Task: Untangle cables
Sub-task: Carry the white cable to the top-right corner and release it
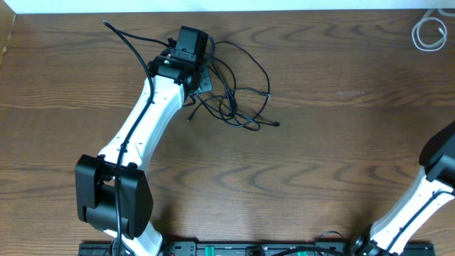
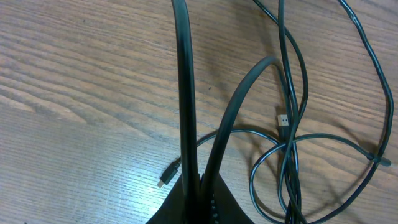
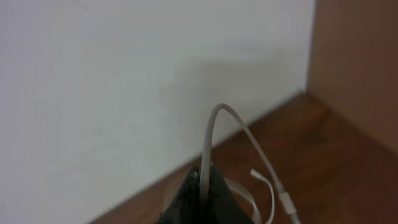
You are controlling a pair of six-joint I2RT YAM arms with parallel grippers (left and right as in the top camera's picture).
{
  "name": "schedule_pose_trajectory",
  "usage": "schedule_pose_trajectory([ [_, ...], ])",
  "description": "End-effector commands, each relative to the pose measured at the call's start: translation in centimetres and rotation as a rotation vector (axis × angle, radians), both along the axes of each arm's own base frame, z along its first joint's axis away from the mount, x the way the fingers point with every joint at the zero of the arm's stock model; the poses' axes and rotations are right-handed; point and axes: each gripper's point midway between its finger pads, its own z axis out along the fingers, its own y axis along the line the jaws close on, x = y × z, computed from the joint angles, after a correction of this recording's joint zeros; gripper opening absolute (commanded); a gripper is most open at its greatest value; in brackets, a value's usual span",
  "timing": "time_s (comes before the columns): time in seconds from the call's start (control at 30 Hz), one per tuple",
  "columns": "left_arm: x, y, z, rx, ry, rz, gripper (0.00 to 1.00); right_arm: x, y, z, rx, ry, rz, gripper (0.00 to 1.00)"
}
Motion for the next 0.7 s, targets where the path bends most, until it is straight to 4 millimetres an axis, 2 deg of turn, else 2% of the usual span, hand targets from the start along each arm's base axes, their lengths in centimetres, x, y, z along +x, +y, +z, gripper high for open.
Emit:
schedule_pose_trajectory([
  [0.0,0.6,0.0,0.1,0.000,-0.010,0.002,0.07,-0.3,-1.9,-4.1,0.042,0.062,-0.062,0.01],
  [0.1,0.6,0.0,0.1,0.000,-0.010,0.002,0.07,-0.4,-1.8,-9.2,0.096,0.164,-0.061,0.02],
  [0.13,0.6,0.0,0.1,0.000,-0.010,0.002,0.07,-0.5,-1.6,-10.7,0.110,0.193,-0.059,0.05],
  [0.17,0.6,0.0,0.1,0.000,-0.010,0.002,0.07,-0.5,-1.4,-12.2,0.126,0.221,-0.055,0.14],
  [0.2,0.6,0.0,0.1,0.000,-0.010,0.002,0.07,-0.6,-1.1,-13.3,0.138,0.244,-0.051,0.35],
  [0.23,0.6,0.0,0.1,0.000,-0.010,0.002,0.08,-0.6,-0.9,-14.2,0.148,0.262,-0.049,0.76],
  [0.27,0.6,0.0,0.1,0.000,-0.010,0.002,0.07,-0.7,-0.7,-14.8,0.155,0.278,-0.046,0.99],
  [0.33,0.6,0.0,0.1,0.000,-0.010,0.002,0.07,-1.1,-0.3,-15.6,0.167,0.312,-0.043,0.99],
  [0.47,0.6,0.0,0.1,0.000,-0.010,0.002,0.08,-2.1,0.2,-14.9,0.188,0.344,-0.039,0.99],
  [0.57,0.6,0.0,0.1,0.000,-0.009,0.002,0.07,-2.9,1.6,-12.6,0.185,0.357,0.027,0.99],
  [0.67,0.6,-0.1,0.1,0.000,-0.010,0.000,0.07,-3.8,3.3,-9.6,0.204,0.351,0.076,0.99],
])
